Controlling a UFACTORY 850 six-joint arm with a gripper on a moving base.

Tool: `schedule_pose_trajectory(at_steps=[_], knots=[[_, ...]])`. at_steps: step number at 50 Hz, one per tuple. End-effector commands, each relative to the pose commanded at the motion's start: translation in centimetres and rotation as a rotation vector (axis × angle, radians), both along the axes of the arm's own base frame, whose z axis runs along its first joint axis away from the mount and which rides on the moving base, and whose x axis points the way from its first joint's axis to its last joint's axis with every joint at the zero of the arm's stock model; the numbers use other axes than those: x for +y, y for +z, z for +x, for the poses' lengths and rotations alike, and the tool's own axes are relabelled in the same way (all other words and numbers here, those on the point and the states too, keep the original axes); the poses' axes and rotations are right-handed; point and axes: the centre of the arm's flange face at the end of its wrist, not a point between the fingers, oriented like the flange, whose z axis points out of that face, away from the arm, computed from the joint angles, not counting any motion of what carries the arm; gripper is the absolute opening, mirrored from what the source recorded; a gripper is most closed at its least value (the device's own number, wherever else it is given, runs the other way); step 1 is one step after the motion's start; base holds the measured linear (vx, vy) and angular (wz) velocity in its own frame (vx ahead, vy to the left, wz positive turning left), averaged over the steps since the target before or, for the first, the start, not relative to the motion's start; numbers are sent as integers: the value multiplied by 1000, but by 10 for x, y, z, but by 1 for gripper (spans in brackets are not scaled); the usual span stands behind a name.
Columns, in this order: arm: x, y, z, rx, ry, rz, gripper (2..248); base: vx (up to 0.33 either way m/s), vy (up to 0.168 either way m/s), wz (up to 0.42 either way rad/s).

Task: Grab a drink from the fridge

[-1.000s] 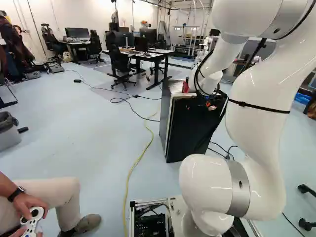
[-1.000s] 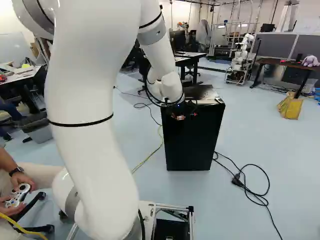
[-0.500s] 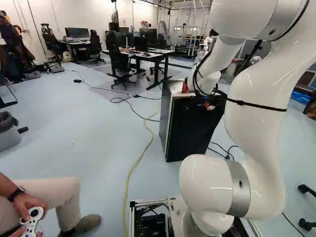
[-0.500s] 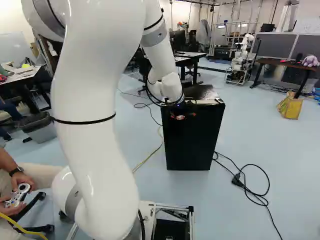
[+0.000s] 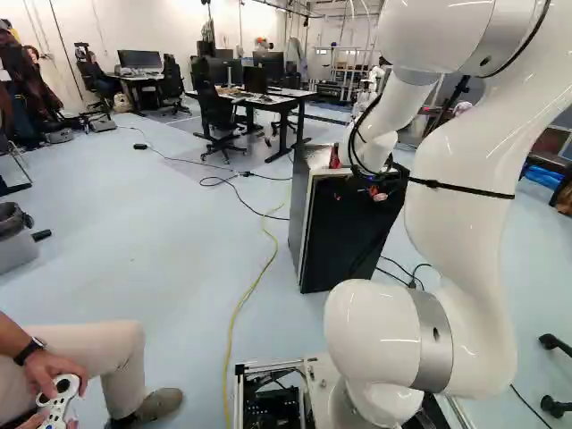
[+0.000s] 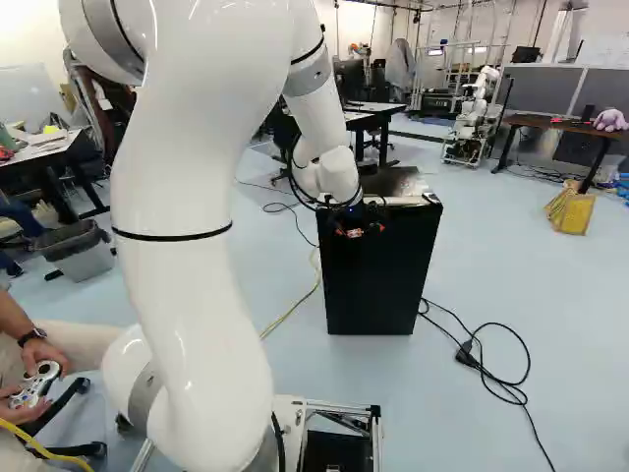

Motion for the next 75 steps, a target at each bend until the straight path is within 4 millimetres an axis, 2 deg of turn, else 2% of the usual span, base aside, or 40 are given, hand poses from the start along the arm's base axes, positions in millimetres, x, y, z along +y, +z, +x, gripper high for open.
schedule_pose_trajectory(at_steps=[28,75], knots=[[2,-1,14,-7,12,-3,247,0,0,0],[2,0,23,-41,21,-7,247,0,0,0]])
